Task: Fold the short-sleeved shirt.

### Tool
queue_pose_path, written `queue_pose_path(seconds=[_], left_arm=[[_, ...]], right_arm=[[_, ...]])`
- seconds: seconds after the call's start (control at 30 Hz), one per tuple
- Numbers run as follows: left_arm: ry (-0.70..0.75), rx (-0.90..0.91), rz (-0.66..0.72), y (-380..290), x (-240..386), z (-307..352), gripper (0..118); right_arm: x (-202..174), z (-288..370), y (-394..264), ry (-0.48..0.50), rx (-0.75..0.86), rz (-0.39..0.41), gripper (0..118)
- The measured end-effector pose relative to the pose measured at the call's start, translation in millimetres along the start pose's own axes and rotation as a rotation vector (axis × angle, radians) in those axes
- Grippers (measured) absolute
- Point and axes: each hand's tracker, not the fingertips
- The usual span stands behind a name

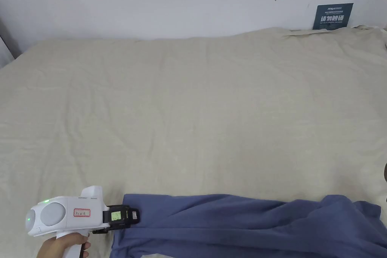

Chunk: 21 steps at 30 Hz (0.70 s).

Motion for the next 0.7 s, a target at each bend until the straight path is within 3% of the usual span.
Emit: queue_pose_path(seconds=[0.07,0.17,0.33,0.7], left_arm=[[0.018,0.009,-0.011,0,3,0,27],[0.011,0.009,-0.035,-3,9,-4,13],[0.028,0.002,-0.058,-8,23,-14,3],[0.080,0.082,-0.093,9,34,42,1]], right_arm=[[0,-1,0,0.000,-0.003,-0.001,0],[2,-1,-1,0.004,-0.008,-0.008,0],[4,-1,-2,0.003,-0.011,-0.018,0],[9,1,3,0.012,-0.001,-0.025,0]])
